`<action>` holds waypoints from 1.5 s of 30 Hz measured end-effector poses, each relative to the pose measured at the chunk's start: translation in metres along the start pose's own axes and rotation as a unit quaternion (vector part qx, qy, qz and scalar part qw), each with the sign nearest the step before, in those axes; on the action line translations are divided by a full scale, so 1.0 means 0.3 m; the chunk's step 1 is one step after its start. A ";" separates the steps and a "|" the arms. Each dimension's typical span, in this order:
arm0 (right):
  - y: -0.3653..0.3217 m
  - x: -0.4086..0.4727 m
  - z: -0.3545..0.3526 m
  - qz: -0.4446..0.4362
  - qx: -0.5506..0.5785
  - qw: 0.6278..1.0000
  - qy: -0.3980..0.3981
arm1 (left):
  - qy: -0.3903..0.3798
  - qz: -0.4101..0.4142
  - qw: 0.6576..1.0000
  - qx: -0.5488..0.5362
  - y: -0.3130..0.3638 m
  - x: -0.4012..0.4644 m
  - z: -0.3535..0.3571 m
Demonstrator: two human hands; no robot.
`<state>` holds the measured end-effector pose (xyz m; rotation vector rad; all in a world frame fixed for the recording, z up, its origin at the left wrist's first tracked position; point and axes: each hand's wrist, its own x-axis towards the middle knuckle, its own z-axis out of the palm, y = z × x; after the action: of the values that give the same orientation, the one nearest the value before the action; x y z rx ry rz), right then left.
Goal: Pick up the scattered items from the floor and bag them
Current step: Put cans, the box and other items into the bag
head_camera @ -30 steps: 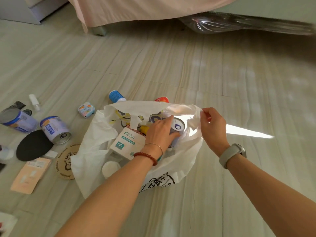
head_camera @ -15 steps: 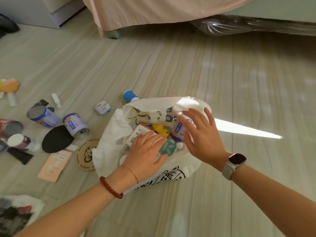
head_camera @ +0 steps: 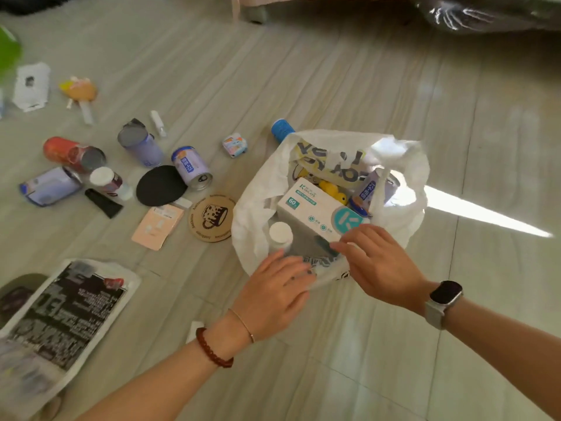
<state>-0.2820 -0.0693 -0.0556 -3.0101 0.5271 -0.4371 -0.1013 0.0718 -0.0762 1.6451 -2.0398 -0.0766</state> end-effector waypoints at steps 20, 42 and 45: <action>-0.736 0.203 0.451 -0.297 0.039 0.924 -0.239 | -0.070 -0.811 0.576 -0.077 0.020 -0.953 -0.220; 0.014 0.155 -0.098 0.386 0.167 0.904 -0.081 | -0.065 -0.498 0.761 -0.410 -0.017 0.241 -0.170; 0.047 0.097 -0.119 0.390 0.116 0.909 -0.085 | -0.091 -0.433 0.830 -0.341 0.013 0.303 -0.100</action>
<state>-0.2705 -0.0926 -0.0150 -2.3070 1.4378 -0.1527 -0.1042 -0.0033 -0.0169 1.9221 -0.9776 -1.1621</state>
